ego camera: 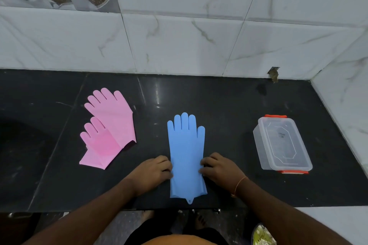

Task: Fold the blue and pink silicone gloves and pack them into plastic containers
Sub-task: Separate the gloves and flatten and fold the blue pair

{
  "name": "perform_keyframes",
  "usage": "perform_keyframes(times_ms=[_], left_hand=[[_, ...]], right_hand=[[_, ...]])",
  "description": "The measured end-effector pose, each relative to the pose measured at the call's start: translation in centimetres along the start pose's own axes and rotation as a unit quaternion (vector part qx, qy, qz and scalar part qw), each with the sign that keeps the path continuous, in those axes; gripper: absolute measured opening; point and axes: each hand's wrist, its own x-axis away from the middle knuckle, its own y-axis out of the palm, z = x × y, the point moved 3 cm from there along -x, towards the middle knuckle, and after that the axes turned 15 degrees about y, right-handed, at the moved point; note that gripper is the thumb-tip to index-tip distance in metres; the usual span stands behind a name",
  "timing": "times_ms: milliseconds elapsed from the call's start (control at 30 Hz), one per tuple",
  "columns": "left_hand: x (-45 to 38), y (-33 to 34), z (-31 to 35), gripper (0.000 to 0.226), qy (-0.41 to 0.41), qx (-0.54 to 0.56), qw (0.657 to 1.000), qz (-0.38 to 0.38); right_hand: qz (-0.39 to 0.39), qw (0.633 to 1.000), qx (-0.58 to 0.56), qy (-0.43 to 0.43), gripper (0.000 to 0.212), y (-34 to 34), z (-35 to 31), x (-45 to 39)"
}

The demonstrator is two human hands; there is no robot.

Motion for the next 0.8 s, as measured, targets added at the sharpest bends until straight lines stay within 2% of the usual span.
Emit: perform_keyframes(times_ms=[167,333,400,467,567,667,800], left_hand=[[-0.5,0.2,0.4,0.013,-0.003,-0.037,0.999,0.018],[0.7,0.7,1.8,0.018,0.023,-0.003,1.000,0.008],[1.0,0.6,2.2,0.019,-0.018,0.061,0.997,0.032],[0.8,0.0,2.2,0.021,-0.092,0.173,0.979,0.056],[0.1,-0.7,1.5,0.031,-0.235,0.280,0.925,0.101],[-1.7,-0.9,-0.4,0.023,-0.363,0.282,0.873,0.161],[-4.4,0.0,-2.6,0.016,-0.487,0.279,0.815,0.146]], right_hand=[[0.054,0.998,-0.010,-0.022,0.016,0.4,-0.6,0.3],[0.000,0.999,-0.030,-0.044,0.014,1.1,-1.9,2.4],[-0.033,0.995,-0.091,0.008,0.024,1.0,-2.1,2.9],[-0.052,0.982,-0.159,0.090,0.033,0.7,-2.0,2.8],[-0.060,0.945,-0.242,0.212,0.021,-0.2,-1.8,1.8],[-0.005,0.902,-0.295,0.316,0.013,-0.7,-1.6,-0.5],[-0.002,0.804,-0.353,0.479,0.024,0.7,-1.1,-3.3]])
